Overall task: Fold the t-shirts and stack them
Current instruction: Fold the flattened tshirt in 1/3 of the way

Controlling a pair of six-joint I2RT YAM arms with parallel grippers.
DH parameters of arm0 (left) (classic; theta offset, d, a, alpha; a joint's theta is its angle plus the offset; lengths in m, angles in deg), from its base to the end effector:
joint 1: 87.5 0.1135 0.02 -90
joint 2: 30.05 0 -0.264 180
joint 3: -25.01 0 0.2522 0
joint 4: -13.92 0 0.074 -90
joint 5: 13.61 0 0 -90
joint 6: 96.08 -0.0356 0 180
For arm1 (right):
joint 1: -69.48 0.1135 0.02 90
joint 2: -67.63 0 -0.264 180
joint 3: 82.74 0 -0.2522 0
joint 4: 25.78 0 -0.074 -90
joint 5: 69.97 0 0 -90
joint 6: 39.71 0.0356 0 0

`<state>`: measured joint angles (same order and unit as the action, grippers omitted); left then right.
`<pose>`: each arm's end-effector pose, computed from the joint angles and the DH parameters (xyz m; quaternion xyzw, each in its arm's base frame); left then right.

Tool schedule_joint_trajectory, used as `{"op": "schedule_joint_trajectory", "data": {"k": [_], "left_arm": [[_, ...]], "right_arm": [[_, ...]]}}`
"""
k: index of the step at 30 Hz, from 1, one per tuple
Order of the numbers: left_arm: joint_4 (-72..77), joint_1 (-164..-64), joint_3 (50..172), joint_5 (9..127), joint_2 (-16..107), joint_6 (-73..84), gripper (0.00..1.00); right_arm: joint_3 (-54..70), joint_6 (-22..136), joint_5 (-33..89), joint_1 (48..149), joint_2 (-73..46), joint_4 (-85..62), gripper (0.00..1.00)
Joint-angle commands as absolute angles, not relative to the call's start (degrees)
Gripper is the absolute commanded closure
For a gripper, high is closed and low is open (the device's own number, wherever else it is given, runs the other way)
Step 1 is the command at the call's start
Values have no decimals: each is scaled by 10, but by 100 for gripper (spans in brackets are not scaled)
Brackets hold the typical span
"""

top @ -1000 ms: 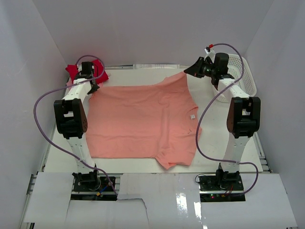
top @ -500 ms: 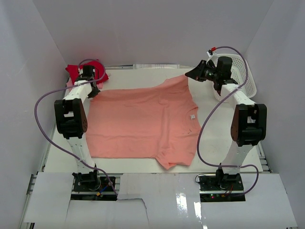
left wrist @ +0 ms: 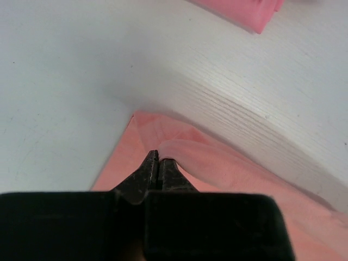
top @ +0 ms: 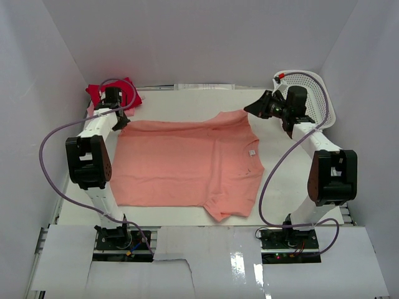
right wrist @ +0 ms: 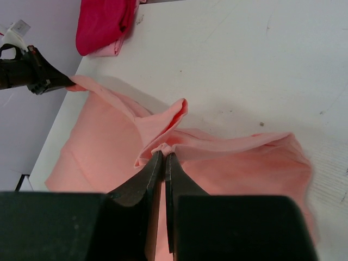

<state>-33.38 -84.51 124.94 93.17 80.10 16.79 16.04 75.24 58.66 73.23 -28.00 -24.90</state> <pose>0.4161 0.0320 0.2254 -0.2523 0.9166 0.0902 0.2967 0.3861 0.0476 0.2866 -0.0593 0.7743 0.3966 0.4896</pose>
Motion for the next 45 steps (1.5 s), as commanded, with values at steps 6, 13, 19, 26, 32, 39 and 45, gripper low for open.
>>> {"op": "schedule_joint_trajectory", "data": {"k": [6, 13, 19, 26, 32, 39, 45], "left_arm": [[-337, -846, 1215, 929, 723, 168, 100], [-337, -846, 1188, 938, 702, 170, 100], [-336, -846, 1175, 932, 687, 175, 100], [-336, -846, 1152, 927, 667, 179, 100], [-332, -846, 1129, 937, 656, 169, 100], [-331, -846, 1109, 936, 643, 168, 100], [-332, -845, 1112, 941, 646, 160, 100]], "right_arm": [[191, 733, 578, 727, -230, -278, 92], [213, 725, 571, 727, -206, -272, 92], [224, 719, 570, 727, -188, -263, 92], [249, 714, 565, 728, -168, -254, 92], [278, 711, 558, 728, -159, -229, 92], [322, 705, 534, 728, -134, -202, 92], [364, 705, 509, 728, -103, -172, 92]]}}
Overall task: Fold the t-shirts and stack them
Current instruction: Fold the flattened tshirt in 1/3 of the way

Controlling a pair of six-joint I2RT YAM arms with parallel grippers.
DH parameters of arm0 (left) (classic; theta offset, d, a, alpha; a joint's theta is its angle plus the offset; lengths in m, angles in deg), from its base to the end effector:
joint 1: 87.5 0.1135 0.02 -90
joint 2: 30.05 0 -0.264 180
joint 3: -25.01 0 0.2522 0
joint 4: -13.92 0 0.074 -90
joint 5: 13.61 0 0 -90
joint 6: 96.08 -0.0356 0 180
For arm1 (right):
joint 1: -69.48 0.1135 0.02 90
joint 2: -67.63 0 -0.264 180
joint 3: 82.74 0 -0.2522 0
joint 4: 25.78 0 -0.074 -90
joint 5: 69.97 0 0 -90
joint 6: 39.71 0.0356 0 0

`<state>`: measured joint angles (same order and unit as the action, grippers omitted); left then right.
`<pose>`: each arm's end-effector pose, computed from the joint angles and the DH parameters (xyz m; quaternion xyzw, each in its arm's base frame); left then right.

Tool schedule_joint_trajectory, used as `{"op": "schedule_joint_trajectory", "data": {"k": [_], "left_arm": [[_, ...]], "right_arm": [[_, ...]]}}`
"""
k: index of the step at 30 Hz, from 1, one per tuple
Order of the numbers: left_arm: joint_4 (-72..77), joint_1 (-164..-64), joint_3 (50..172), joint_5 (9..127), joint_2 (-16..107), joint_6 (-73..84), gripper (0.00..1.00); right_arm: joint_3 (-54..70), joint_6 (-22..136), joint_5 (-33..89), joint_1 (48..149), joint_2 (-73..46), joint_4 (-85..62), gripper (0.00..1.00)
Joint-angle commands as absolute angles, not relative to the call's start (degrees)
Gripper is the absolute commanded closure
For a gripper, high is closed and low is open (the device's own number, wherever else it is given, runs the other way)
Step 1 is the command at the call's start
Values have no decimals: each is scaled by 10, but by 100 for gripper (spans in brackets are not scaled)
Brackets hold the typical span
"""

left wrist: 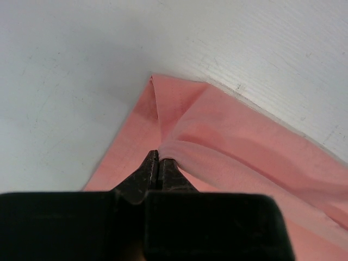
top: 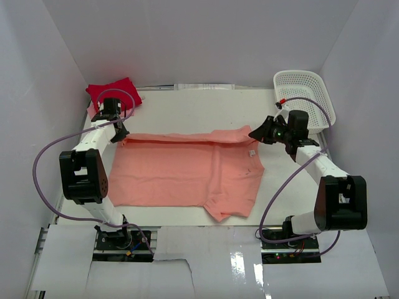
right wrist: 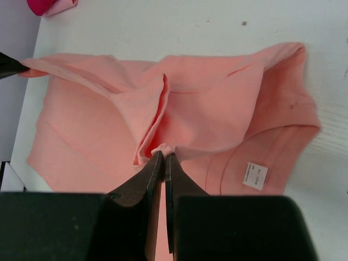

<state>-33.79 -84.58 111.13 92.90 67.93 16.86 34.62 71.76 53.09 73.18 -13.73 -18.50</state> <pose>0.3573 0.0284 0.2299 -0.2504 0.9223 0.0913 0.2799 0.3106 0.0395 0.2480 -0.0234 0.8265 0.3462 0.4432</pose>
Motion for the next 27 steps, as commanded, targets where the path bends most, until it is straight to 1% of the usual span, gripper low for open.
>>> {"op": "schedule_joint_trajectory", "data": {"k": [1, 8, 10, 15, 19, 22, 23, 24, 25, 27], "left_arm": [[-333, -846, 1115, 941, 648, 158, 100], [-344, -846, 1103, 941, 649, 158, 100], [-347, -846, 1094, 932, 645, 163, 100], [-356, -846, 1066, 918, 640, 171, 100], [-360, -847, 1032, 906, 631, 178, 100], [-360, -847, 1011, 915, 629, 180, 90], [-369, -847, 1010, 917, 629, 179, 78], [-374, -847, 1011, 917, 628, 181, 69], [-381, -847, 1011, 918, 623, 184, 60], [-387, -847, 1006, 918, 614, 187, 23]], "right_arm": [[371, 704, 501, 728, -99, -169, 92], [382, 705, 480, 729, -88, -120, 92], [382, 708, 471, 729, -92, -86, 92], [377, 708, 453, 735, -120, -38, 92], [357, 696, 430, 751, -155, 36, 92], [336, 685, 410, 769, -187, 82, 92], [331, 682, 402, 774, -197, 90, 88], [326, 681, 392, 776, -202, 98, 82], [318, 680, 377, 777, -203, 104, 60], [313, 682, 361, 776, -197, 111, 34]]}}
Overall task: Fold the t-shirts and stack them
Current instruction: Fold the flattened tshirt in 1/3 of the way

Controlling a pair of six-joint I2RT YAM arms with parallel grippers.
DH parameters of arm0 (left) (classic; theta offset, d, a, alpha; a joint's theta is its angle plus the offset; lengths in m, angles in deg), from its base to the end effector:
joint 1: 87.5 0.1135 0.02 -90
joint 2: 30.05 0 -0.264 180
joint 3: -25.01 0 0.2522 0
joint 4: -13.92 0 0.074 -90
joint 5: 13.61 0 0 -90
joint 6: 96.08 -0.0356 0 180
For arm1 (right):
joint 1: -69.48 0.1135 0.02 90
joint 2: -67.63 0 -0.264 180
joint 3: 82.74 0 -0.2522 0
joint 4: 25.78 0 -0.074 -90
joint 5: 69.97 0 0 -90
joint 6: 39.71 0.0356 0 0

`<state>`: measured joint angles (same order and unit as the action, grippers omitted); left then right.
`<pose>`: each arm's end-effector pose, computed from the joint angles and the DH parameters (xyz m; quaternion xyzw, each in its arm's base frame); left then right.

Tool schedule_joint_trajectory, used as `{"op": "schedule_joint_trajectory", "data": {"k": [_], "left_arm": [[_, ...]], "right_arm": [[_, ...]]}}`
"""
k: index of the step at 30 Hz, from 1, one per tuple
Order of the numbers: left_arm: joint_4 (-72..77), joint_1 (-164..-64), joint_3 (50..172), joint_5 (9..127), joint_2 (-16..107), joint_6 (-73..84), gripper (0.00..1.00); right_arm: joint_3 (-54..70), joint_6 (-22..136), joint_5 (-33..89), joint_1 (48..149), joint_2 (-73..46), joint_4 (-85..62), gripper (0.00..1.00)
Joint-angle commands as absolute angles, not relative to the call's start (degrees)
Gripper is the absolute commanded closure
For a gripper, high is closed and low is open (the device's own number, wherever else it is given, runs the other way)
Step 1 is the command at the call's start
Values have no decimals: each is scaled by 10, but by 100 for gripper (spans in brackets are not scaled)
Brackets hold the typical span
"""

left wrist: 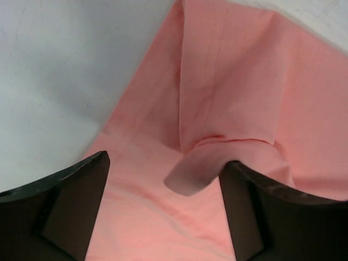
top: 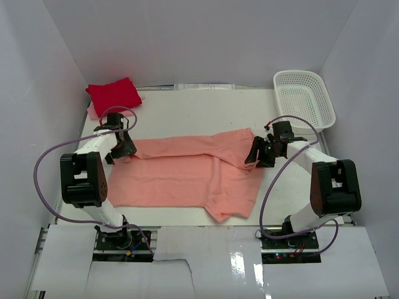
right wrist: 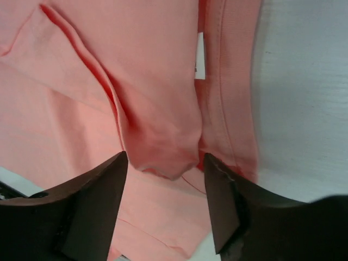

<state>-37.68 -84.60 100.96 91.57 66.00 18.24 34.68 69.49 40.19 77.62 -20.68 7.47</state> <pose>0.3178 0.0254 0.1865 -0.2507 0.9462 0.0988 0.1791 0.2901 0.0539 0.1758 0.0448 0.9488 0.2261 0.2160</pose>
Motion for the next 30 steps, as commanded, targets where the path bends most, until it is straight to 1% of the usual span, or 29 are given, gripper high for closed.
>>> {"op": "schedule_joint_trajectory", "data": {"k": [1, 7, 11, 17, 22, 30], "left_arm": [[-392, -846, 1006, 920, 601, 191, 2], [-397, -846, 1027, 939, 524, 198, 2], [-379, -846, 1063, 946, 505, 192, 2], [-329, -846, 1093, 912, 584, 190, 2], [-295, -846, 1110, 874, 656, 191, 2], [-262, -845, 1137, 871, 718, 176, 2]], "right_arm": [[308, 683, 344, 776, -188, 111, 34], [256, 687, 306, 777, -174, 114, 33], [219, 684, 306, 777, -207, 95, 33], [164, 669, 294, 777, -295, 47, 34], [86, 654, 289, 778, -383, 49, 36], [14, 645, 277, 779, -450, 43, 37]]}}
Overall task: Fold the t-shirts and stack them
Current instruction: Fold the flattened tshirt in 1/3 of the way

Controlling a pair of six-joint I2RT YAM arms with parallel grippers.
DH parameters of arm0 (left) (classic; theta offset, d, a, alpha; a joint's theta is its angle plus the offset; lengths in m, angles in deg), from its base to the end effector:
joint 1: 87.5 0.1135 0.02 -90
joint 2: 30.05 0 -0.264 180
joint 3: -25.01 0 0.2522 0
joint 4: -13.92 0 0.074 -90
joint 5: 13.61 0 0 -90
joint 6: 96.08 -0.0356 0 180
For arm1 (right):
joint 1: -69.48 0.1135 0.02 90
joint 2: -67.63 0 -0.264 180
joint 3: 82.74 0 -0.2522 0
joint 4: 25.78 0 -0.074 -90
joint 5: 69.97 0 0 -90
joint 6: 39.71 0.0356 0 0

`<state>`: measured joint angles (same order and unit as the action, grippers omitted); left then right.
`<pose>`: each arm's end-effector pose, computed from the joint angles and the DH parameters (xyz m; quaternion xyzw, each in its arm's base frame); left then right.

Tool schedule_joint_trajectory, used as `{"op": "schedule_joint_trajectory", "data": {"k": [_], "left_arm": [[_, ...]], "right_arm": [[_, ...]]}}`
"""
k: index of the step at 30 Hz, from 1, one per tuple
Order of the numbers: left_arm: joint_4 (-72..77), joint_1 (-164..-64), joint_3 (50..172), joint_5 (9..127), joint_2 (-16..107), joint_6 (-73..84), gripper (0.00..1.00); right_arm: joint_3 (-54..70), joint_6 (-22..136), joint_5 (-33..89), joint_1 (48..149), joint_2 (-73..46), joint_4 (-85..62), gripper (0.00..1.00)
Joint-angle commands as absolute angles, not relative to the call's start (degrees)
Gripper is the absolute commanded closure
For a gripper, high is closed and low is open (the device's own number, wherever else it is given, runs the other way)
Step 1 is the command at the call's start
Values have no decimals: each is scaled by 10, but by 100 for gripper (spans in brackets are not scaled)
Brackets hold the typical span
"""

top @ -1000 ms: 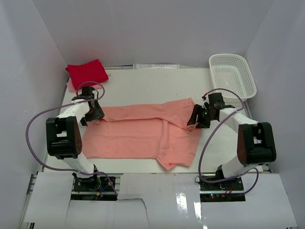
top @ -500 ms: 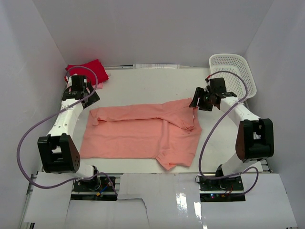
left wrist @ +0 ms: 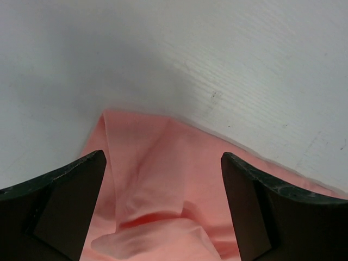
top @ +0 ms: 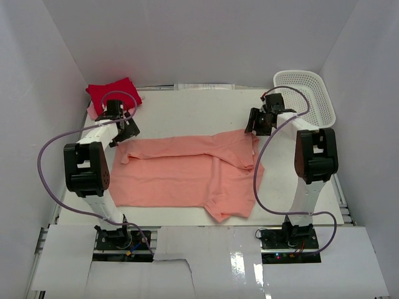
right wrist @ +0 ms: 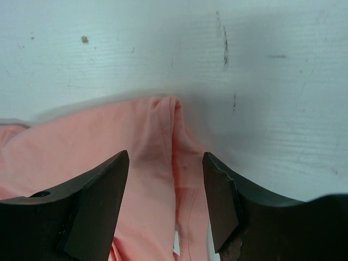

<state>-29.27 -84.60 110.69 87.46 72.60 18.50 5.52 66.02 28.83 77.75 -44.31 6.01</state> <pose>0.3724 0.0257 0.2030 -0.2526 0.9284 0.0433 0.2692 0.4174 0.0662 0.1853 0.0364 0.9423 0.1385 0.3025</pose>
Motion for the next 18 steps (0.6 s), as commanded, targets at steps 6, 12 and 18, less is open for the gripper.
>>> {"op": "schedule_joint_trajectory", "data": {"k": [6, 12, 18], "left_arm": [[-255, -845, 1144, 871, 740, 173, 2], [-257, -845, 1144, 869, 752, 176, 2], [-260, -845, 1144, 863, 743, 177, 2]], "right_arm": [[-17, 643, 276, 781, -492, 52, 41], [-7, 643, 277, 791, -496, 86, 41], [3, 633, 267, 793, -493, 106, 54]]}}
